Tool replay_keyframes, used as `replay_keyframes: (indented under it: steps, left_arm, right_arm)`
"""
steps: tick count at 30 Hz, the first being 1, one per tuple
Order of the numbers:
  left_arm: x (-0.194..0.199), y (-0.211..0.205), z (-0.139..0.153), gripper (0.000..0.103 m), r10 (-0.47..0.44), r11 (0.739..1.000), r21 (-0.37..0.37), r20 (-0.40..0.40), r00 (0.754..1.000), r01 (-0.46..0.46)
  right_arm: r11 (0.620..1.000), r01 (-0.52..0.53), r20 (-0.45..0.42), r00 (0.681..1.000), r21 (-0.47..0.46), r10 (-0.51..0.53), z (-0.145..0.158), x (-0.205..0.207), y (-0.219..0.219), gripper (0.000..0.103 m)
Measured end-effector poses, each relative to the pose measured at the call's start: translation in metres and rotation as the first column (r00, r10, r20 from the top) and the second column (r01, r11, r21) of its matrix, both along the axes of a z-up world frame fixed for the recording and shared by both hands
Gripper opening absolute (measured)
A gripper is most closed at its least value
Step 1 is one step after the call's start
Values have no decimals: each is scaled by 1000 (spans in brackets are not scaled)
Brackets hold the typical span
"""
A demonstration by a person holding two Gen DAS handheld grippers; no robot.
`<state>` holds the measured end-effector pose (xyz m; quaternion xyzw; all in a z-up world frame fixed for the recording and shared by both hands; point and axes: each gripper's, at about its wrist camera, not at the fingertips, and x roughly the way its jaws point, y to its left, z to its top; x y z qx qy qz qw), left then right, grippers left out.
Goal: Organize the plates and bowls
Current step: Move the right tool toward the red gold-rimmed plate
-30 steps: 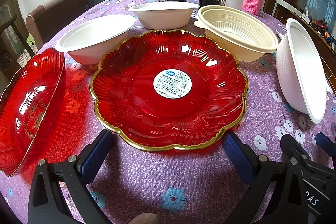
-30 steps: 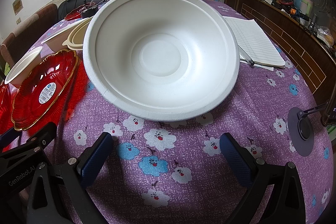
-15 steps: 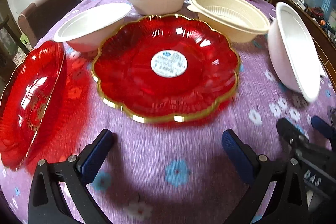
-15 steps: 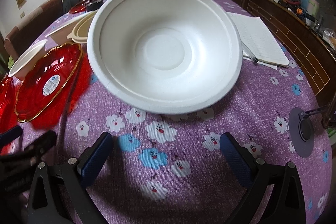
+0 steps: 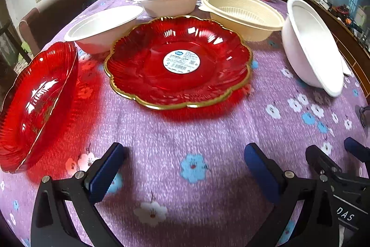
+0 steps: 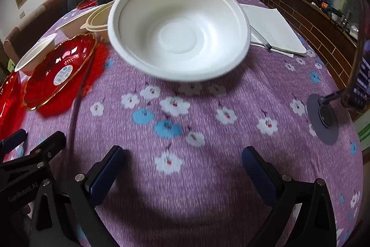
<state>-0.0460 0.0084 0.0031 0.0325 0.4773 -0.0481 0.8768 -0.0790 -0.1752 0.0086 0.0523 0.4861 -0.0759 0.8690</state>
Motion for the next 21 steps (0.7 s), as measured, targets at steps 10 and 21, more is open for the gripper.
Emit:
replay_keyframes:
  steps: [10, 21]
  left_arm:
    - [-1, -1, 0, 103, 7, 1000, 5, 3, 1000, -7]
    - [6, -1, 1, 103, 24, 1000, -5, 22, 999, -24]
  right_arm:
    - [1000, -21, -28, 999, 4, 21, 0, -12, 1, 102]
    - [1000, -19, -24, 1000, 2, 19, 0, -12, 2, 102]
